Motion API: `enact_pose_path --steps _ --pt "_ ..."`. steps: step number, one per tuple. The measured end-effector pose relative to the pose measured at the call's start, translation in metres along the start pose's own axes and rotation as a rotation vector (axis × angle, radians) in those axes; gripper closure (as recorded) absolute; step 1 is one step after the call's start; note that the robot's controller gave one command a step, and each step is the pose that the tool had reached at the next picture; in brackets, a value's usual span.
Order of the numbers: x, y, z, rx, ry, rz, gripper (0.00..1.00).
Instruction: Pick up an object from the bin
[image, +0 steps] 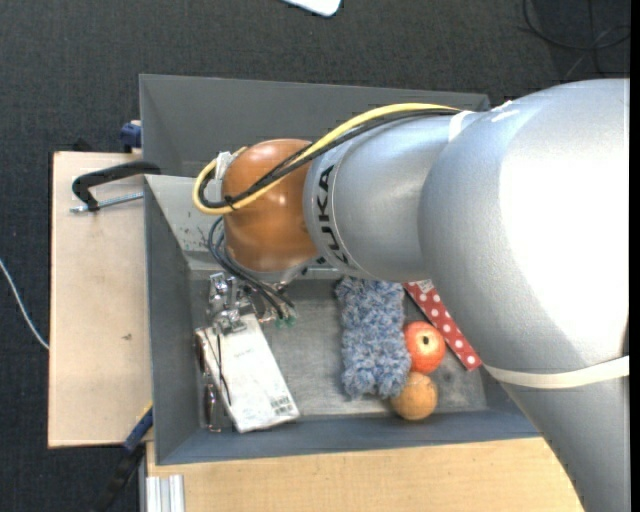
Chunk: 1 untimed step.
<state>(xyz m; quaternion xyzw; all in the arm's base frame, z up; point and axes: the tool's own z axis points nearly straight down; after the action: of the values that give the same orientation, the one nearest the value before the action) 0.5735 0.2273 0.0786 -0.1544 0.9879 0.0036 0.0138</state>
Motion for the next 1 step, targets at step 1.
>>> enact_pose_path --steps 1 --pt "-0.0008 0.0000 -0.0006 0.000 -0.003 0.000 0.00"
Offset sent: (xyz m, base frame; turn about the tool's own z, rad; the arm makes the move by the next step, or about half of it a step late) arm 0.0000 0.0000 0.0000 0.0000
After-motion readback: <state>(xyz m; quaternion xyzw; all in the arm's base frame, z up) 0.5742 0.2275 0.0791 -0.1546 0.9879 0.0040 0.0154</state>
